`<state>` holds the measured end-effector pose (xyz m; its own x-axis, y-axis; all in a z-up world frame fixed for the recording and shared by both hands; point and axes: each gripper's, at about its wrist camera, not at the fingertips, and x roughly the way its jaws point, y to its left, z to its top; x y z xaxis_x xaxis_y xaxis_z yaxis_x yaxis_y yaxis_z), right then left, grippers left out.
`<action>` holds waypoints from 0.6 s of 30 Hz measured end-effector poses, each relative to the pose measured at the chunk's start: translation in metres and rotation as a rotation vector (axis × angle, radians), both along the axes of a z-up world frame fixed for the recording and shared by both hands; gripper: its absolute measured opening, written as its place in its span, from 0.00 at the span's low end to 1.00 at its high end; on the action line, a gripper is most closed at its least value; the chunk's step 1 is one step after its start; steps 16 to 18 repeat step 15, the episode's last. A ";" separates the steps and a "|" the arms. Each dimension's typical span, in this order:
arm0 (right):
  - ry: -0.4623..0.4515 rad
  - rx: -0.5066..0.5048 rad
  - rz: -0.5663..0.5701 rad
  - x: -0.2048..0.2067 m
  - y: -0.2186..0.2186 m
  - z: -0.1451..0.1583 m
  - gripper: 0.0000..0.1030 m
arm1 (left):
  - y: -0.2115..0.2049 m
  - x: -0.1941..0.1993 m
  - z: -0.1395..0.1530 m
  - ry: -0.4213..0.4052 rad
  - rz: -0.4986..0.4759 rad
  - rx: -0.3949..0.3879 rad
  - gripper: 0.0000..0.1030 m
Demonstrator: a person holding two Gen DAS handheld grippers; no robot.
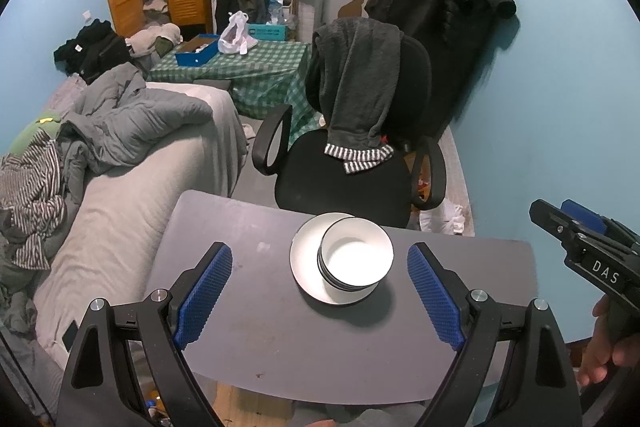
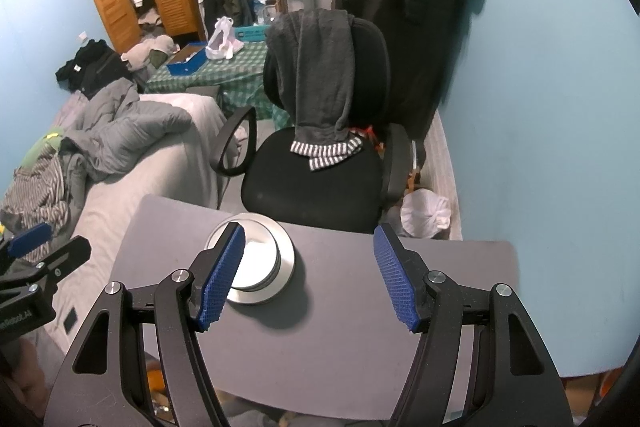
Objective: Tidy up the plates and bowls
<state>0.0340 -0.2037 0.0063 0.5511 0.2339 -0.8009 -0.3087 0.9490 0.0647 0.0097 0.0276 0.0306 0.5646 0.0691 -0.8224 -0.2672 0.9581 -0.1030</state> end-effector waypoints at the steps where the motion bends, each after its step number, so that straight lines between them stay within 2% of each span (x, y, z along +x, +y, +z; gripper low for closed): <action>1: 0.001 0.000 0.002 -0.002 0.000 -0.001 0.64 | 0.000 0.000 0.000 0.000 0.001 0.004 0.88; 18: 0.009 -0.001 0.011 -0.007 0.007 0.001 0.64 | 0.003 0.001 0.000 0.000 0.001 0.005 0.88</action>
